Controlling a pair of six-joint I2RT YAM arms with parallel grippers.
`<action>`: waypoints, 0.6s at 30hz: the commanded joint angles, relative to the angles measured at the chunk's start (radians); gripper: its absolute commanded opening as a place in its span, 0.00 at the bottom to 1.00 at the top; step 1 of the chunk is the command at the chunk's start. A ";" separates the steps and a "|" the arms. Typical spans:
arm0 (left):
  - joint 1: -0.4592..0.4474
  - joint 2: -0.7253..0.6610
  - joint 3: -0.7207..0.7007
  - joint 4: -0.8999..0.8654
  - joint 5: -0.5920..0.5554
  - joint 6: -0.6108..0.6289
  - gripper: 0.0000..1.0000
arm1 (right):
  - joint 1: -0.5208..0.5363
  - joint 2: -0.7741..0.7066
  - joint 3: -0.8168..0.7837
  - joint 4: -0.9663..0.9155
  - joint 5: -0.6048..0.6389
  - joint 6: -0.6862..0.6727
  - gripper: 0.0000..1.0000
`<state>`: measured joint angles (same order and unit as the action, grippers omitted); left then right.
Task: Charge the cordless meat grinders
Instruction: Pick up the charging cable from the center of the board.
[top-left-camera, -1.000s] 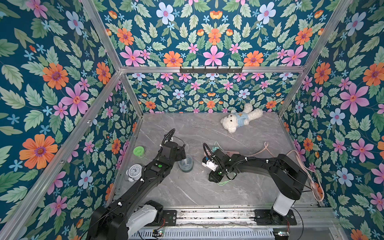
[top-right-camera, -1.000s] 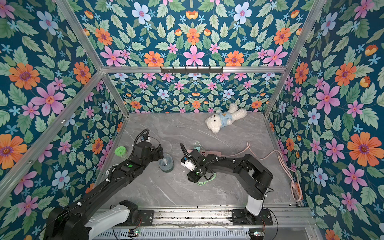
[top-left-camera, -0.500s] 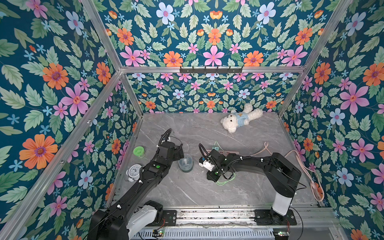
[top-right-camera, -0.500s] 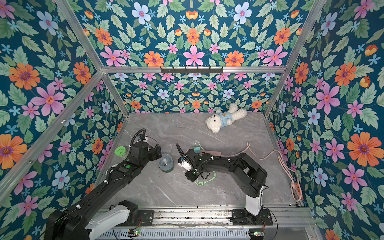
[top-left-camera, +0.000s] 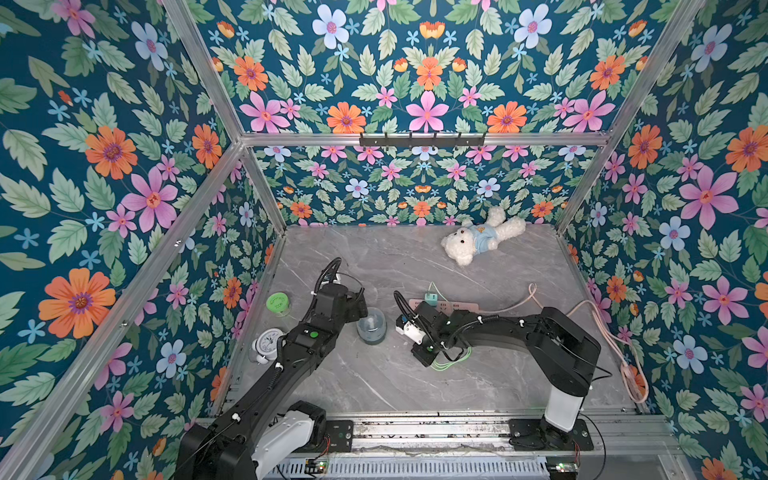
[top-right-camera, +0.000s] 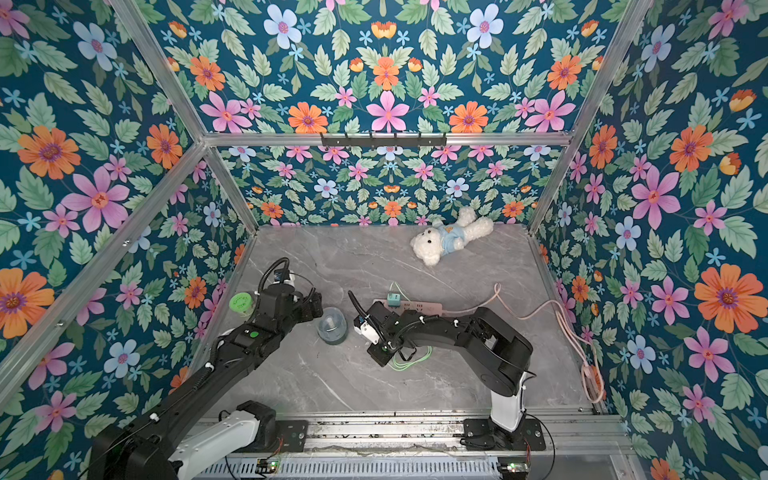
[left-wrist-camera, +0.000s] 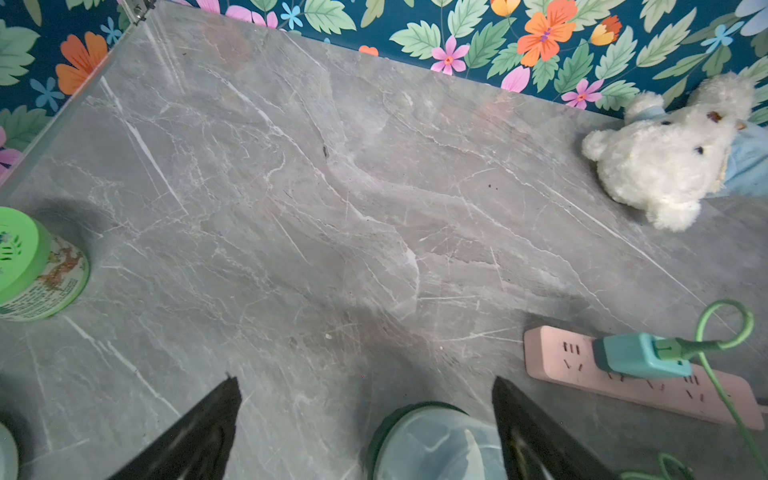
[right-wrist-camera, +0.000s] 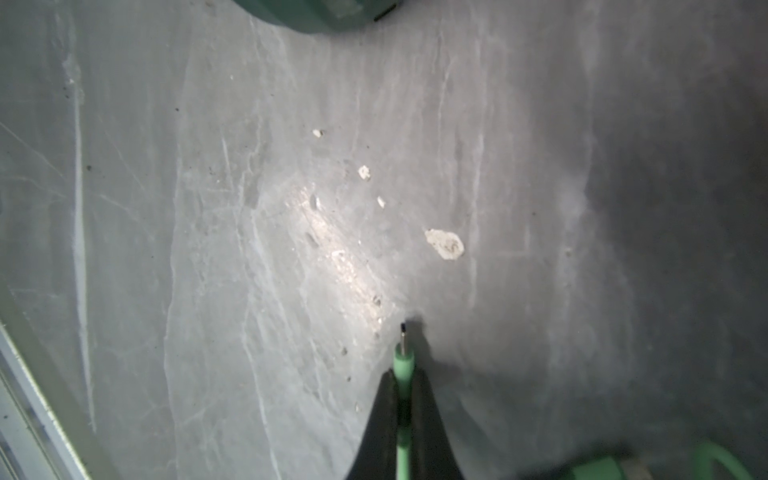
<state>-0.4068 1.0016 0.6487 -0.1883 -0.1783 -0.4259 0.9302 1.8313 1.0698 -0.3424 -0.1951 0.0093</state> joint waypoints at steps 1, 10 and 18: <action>0.001 -0.007 0.004 -0.023 0.037 -0.027 0.97 | -0.014 -0.018 -0.025 -0.039 -0.067 0.018 0.00; 0.002 -0.015 0.015 -0.110 0.045 -0.126 0.97 | -0.081 -0.063 -0.036 0.094 -0.186 0.032 0.00; 0.003 -0.021 0.019 -0.161 0.082 -0.166 0.97 | -0.127 0.001 0.011 0.166 -0.329 0.019 0.00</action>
<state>-0.4061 0.9833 0.6621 -0.3138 -0.1089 -0.5644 0.8108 1.8168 1.0687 -0.2165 -0.4393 0.0418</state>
